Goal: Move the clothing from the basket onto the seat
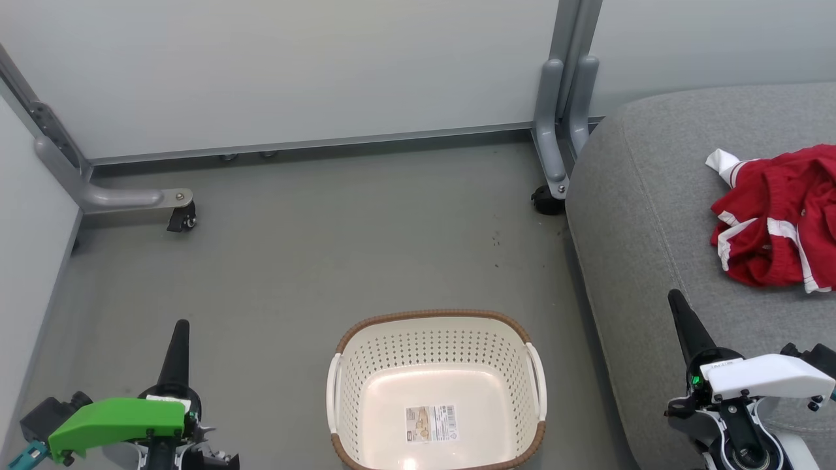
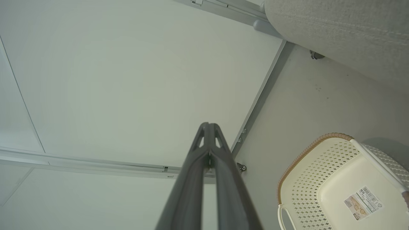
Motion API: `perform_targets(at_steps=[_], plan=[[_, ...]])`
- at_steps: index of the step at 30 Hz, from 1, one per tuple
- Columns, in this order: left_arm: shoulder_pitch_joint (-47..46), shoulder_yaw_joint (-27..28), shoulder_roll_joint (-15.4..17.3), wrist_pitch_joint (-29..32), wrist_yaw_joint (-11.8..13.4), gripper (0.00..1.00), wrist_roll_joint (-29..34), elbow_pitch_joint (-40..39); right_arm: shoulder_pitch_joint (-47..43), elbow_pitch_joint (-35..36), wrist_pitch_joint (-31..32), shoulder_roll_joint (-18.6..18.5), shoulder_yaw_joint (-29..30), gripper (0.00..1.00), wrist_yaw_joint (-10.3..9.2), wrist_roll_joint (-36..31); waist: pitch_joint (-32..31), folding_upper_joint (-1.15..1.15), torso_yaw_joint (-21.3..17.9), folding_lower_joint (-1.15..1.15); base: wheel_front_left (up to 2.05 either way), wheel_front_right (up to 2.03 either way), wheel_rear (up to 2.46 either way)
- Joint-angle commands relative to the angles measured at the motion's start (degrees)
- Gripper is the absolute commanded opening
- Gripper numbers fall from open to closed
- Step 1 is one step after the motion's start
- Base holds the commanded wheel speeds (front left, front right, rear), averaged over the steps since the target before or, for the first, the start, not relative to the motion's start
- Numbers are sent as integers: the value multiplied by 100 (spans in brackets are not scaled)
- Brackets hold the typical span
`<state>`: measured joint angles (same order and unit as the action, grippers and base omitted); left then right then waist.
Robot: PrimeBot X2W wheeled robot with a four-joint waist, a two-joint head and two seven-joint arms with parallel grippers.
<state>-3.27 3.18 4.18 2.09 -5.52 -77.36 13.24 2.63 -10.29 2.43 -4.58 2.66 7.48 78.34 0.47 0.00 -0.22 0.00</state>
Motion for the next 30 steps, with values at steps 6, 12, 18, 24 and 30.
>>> perform_targets(at_steps=[6,12,18,24,30], plan=[[-172,88,-35,106,-67,0,-373,0,155,-69,63,-32,43,0,2,383,-5,0,4,0,0,0,0],[-214,145,-52,186,-103,0,-625,21,192,-138,97,-26,71,0,2,651,-10,0,7,0,0,0,0],[-251,189,-62,252,-128,0,-862,39,256,-198,133,-20,98,0,2,906,-14,0,11,0,0,0,0],[-288,239,-77,320,-161,0,-1116,57,281,-266,169,-12,124,0,2,1159,-19,0,15,0,0,0,0],[-309,291,-94,387,-190,0,-1330,73,344,-324,208,-5,145,0,2,1391,-24,0,18,0,0,0,0]])
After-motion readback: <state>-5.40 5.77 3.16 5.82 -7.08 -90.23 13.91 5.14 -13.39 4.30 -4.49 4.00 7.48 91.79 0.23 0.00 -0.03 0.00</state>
